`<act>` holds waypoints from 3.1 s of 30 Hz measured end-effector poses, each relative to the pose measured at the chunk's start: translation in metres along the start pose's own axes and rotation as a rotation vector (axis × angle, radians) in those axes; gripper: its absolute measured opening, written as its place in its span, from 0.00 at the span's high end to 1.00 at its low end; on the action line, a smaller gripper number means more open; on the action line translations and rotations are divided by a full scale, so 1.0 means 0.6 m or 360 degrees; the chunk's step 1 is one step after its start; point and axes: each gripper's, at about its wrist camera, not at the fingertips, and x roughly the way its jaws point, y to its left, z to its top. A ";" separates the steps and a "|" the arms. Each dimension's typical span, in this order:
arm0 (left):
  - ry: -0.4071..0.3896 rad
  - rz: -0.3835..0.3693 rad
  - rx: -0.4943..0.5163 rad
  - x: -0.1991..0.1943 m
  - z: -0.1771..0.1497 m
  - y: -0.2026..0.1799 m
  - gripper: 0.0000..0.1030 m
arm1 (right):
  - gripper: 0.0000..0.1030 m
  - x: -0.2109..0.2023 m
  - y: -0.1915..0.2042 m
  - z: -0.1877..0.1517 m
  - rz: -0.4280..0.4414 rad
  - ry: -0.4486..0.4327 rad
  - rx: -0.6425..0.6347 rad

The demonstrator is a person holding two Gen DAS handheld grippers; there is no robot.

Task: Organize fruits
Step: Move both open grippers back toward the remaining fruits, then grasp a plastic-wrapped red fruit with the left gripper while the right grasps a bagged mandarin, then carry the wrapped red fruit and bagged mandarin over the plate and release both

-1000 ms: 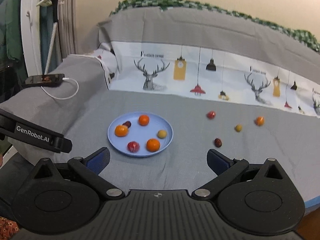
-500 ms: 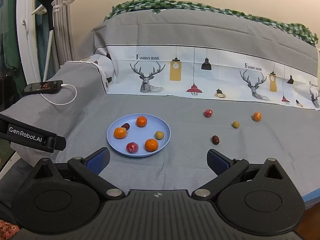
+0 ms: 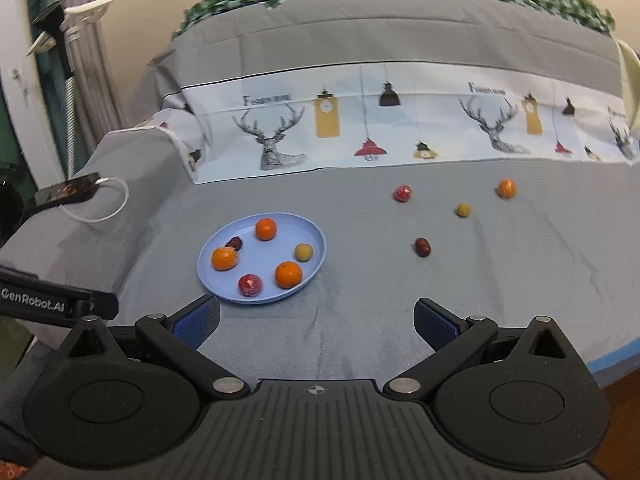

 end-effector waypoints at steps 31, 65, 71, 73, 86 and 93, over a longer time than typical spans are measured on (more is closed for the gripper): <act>-0.0035 -0.0191 0.0326 0.393 0.360 -0.415 0.00 | 0.01 0.355 -0.436 0.160 -0.0641 -0.0021 0.0421; -0.0155 -0.0441 0.0510 0.294 0.321 -0.366 0.73 | 0.64 0.278 -0.371 0.183 -0.0402 -0.0232 0.0291; -0.0077 -0.0407 0.0431 0.176 0.241 -0.259 0.73 | 0.64 0.152 -0.268 0.134 -0.0187 -0.0231 0.0224; -0.0077 -0.0390 0.0397 0.145 0.218 -0.223 0.73 | 0.64 0.119 -0.235 0.119 -0.0121 -0.0209 0.0198; -0.0171 -0.0253 0.0279 -0.002 0.067 -0.055 0.73 | 0.64 -0.012 -0.039 0.032 0.0122 -0.0135 -0.0114; -0.0228 -0.0259 0.0223 -0.048 0.005 -0.016 0.73 | 0.64 -0.045 0.026 0.011 0.0170 -0.0155 -0.0265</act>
